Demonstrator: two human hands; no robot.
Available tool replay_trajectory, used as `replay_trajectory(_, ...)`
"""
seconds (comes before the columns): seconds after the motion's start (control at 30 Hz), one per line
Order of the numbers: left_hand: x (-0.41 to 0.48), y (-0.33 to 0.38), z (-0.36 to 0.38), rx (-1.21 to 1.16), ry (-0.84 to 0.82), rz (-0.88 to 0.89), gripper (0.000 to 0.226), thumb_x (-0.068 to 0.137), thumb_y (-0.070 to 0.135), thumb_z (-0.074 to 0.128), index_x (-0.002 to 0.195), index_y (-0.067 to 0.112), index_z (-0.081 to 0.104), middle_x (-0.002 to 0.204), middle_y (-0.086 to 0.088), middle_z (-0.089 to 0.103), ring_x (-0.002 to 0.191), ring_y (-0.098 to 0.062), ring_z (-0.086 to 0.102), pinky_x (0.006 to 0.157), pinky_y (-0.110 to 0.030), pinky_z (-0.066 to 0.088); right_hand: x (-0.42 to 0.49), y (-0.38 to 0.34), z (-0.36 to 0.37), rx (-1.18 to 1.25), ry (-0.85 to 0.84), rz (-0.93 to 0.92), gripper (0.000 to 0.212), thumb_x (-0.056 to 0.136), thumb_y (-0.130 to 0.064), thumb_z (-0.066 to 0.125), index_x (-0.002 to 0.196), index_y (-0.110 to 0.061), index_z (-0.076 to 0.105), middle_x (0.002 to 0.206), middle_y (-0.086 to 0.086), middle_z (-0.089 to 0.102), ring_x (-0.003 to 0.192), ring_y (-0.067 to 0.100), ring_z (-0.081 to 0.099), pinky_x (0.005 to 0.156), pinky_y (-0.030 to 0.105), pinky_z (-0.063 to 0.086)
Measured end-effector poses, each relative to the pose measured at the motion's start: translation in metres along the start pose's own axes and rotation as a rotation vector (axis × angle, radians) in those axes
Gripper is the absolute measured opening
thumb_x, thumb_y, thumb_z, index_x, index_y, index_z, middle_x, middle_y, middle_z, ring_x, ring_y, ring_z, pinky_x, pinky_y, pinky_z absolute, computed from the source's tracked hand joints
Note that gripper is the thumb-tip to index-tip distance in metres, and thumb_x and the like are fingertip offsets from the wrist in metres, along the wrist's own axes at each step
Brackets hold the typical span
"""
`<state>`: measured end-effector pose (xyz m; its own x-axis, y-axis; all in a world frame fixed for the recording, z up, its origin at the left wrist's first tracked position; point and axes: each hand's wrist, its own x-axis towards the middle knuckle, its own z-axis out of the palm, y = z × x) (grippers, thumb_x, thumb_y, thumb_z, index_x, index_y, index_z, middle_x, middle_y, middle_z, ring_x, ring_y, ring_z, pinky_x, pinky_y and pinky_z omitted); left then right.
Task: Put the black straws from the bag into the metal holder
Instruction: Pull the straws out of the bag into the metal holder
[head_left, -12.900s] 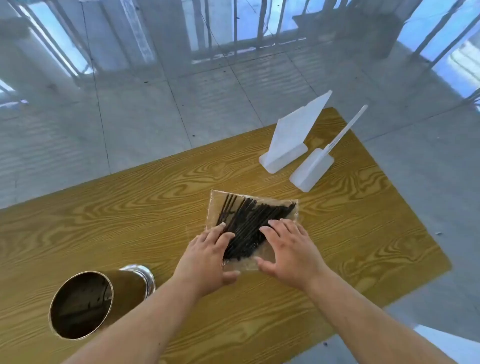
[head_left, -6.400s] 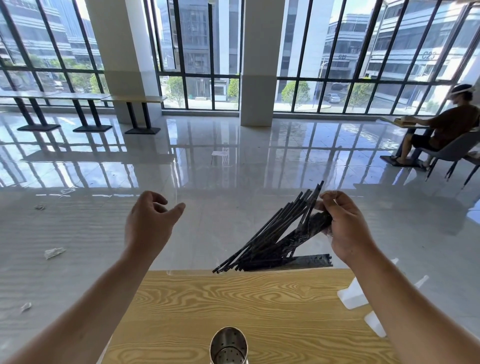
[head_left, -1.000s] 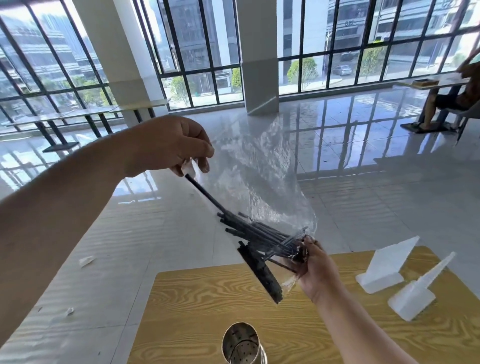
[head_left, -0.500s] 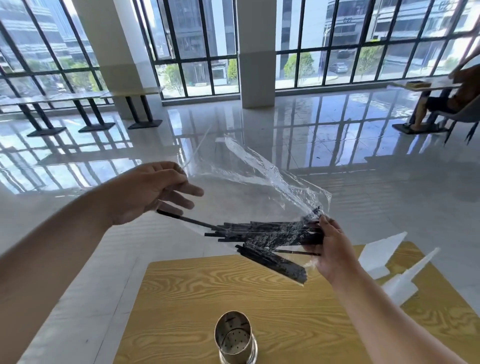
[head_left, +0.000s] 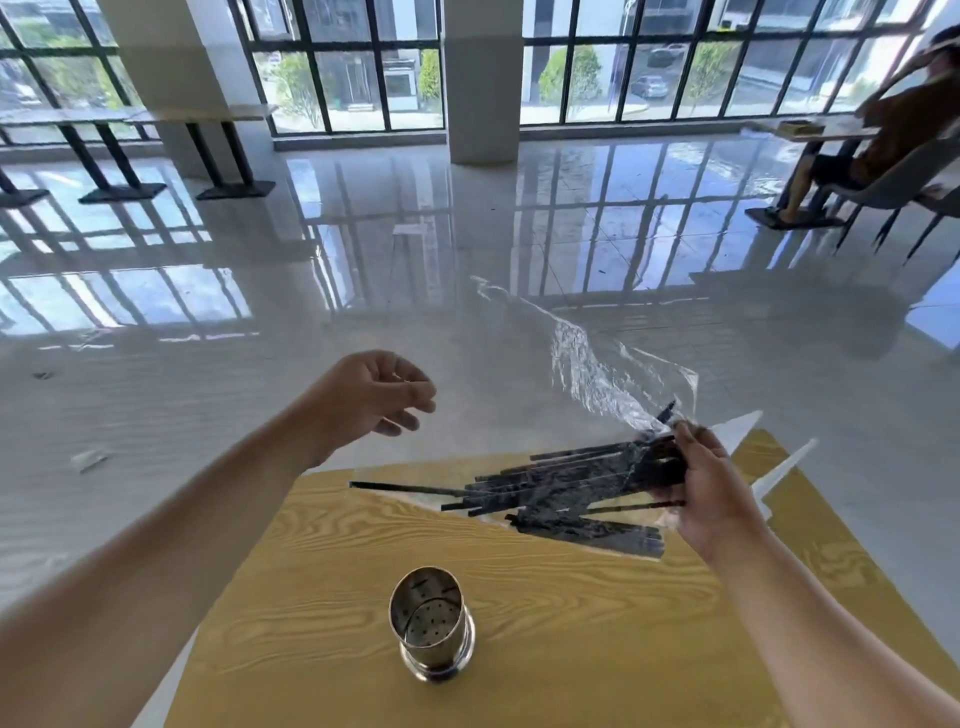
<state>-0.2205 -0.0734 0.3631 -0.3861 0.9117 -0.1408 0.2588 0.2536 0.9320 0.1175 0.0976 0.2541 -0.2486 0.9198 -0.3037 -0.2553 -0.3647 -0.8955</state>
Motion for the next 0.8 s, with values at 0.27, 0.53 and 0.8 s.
replay_trajectory(0.27,0.004,-0.066,0.049,-0.119,-0.024,-0.068,0.007,0.097,0.018,0.073,0.102,0.013,0.071,0.092,-0.004,0.083,0.073,-0.015,0.075,0.068,-0.029,0.059,-0.003,0.010,-0.045,-0.074,0.060,-0.018,0.032,0.110,-0.027,0.058,0.085,-0.037,0.074,0.082,-0.003,0.079,0.068,0.015,0.077,0.041,0.025,0.051)
replay_trajectory(0.53,0.002,-0.123,0.079,-0.196,-0.004,-0.107,0.005,0.097,0.013,0.072,0.101,0.015,0.073,0.093,-0.006,0.082,0.078,-0.017,0.074,0.073,-0.032,0.055,-0.001,0.023,-0.059,-0.109,0.046,-0.003,0.018,0.112,-0.024,0.054,0.100,-0.027,0.068,0.115,0.024,0.069,0.081,0.026,0.073,0.046,0.025,0.057)
replay_trajectory(0.8,-0.003,-0.160,0.091,-0.231,0.020,-0.189,0.008,0.089,0.008,0.080,0.096,0.009,0.076,0.087,-0.010,0.076,0.075,-0.019,0.066,0.071,-0.033,0.049,0.005,0.033,-0.057,-0.227,0.042,-0.048,0.021,0.113,-0.022,0.051,0.101,-0.024,0.067,0.104,0.015,0.071,0.083,0.027,0.072,0.055,0.031,0.064)
